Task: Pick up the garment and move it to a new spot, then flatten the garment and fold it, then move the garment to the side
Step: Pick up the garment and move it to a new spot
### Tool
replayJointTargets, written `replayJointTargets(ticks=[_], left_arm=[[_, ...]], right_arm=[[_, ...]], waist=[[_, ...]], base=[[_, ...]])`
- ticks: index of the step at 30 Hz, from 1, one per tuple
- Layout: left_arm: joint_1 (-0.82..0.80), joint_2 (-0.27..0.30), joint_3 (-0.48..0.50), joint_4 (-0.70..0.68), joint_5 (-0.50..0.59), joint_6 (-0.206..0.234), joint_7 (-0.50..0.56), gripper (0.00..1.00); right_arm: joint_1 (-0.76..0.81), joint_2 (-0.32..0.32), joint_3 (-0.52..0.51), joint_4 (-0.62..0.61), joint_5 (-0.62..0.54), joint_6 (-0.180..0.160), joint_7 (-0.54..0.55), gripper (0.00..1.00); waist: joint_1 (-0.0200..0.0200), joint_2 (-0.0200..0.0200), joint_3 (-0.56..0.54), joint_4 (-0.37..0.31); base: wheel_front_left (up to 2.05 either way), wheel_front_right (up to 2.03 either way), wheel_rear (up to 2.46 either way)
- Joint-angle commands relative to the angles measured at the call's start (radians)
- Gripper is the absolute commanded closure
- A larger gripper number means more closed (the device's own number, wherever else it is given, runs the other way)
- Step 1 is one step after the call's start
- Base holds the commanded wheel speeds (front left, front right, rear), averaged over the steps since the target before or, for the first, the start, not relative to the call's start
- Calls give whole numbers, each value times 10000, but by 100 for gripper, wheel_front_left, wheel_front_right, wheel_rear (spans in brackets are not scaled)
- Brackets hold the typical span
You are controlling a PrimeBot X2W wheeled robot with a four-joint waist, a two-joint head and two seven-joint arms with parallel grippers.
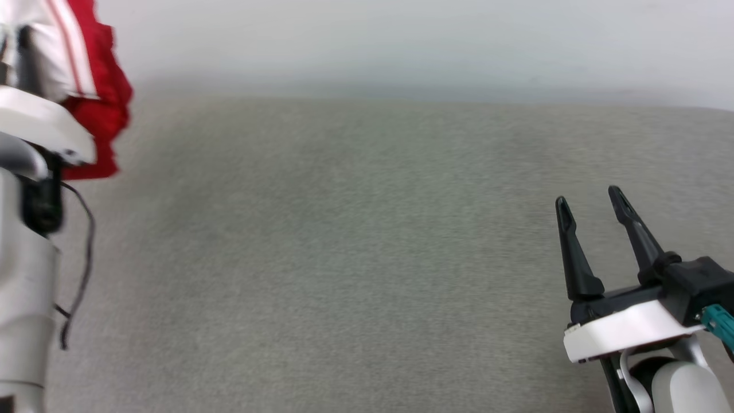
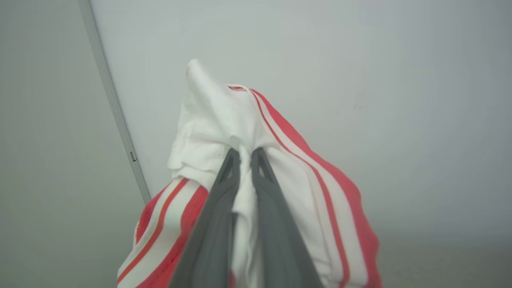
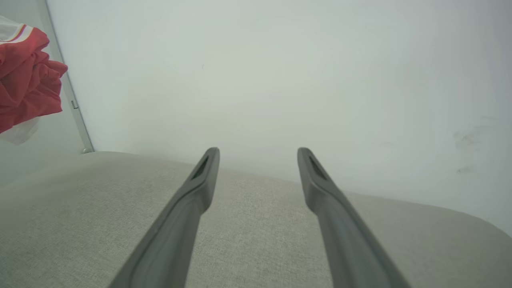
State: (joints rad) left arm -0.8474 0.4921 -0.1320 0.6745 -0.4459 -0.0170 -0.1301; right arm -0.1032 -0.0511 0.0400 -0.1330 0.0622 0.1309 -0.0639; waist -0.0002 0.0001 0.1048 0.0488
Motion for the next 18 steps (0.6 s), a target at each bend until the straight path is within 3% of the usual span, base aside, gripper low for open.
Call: replayJointTargets(ticks=[1,12,18], left_arm=[[250,-143,-107,-212,33,58,-77,100],[2560,-2028,-1088,-2633,-451,238,278,100],[3959,-2797,-1823,-2802,-596,283,610,100]], right_arm=[[138,16,-31,-43,16,-3,53,0],[743,16,-64,-316,142,-3,407,0],[766,18,-38,-377,270,-3,352,0]], waist=[[2,-1,-411,-472],[2,-1,-742,-1942],[2,-1,-394,-2342]], base=[[0,0,0],[0,0,0],[0,0,0]])
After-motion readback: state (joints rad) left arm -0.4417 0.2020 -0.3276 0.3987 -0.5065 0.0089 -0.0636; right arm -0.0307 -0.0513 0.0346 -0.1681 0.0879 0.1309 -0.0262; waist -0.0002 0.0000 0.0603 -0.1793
